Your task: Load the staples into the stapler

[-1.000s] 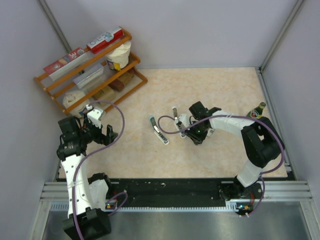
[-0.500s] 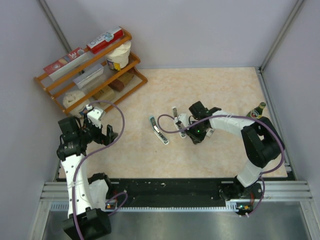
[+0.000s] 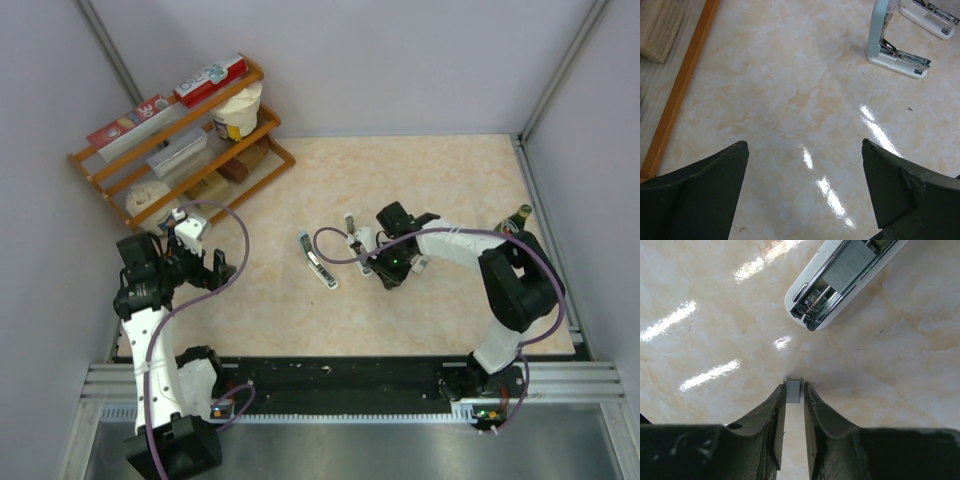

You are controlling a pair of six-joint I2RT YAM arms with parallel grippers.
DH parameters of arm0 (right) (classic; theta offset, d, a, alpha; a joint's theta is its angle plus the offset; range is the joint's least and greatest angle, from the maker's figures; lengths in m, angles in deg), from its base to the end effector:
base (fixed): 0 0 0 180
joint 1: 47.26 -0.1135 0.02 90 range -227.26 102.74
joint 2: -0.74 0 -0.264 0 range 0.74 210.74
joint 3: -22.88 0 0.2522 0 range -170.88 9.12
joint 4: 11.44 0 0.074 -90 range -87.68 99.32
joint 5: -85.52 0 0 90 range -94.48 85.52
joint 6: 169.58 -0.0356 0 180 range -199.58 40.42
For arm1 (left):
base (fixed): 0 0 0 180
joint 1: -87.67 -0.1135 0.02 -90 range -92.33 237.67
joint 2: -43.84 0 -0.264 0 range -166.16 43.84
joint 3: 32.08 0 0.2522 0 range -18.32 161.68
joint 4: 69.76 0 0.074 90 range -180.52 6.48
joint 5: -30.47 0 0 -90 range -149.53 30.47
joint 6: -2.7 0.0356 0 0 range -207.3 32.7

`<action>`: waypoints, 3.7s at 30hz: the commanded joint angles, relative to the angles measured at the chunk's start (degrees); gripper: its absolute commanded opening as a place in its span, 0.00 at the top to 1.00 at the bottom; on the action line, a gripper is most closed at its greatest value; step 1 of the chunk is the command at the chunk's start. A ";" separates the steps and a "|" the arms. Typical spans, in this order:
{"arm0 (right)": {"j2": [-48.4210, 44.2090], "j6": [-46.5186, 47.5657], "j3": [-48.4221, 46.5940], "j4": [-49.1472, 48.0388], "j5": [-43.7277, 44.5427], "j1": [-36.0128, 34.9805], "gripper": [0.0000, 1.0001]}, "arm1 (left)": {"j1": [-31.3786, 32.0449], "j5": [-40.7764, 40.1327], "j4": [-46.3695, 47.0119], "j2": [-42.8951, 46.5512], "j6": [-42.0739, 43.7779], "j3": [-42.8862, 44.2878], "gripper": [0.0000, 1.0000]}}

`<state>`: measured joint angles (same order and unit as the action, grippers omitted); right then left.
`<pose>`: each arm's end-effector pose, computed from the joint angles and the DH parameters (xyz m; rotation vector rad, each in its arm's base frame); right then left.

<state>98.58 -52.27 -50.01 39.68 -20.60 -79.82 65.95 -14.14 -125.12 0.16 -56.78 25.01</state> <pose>0.2566 0.1756 0.1636 -1.4817 2.4731 0.4239 0.1469 0.0312 0.2881 0.5369 2.0094 -0.3665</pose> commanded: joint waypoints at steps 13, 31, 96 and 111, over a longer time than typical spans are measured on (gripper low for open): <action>-0.37 -1.64 -2.39 -0.19 0.65 -0.84 0.92 | -0.26 1.11 0.74 -0.35 1.21 0.17 0.01; -9.34 -17.80 -12.48 -6.51 8.21 -7.43 0.92 | -0.35 0.23 1.26 -0.79 1.21 0.00 0.01; 3.41 -34.52 -4.41 -32.62 18.05 -20.79 0.90 | -0.26 -1.97 2.32 0.44 1.03 -1.06 0.01; 3.06 -36.01 -4.67 -30.07 16.56 -20.79 0.90 | -0.35 -2.32 2.49 0.53 0.85 -1.14 0.01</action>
<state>101.97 -87.63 -54.86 9.68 -3.64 -99.73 65.95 -16.94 -124.66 0.20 -56.08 24.20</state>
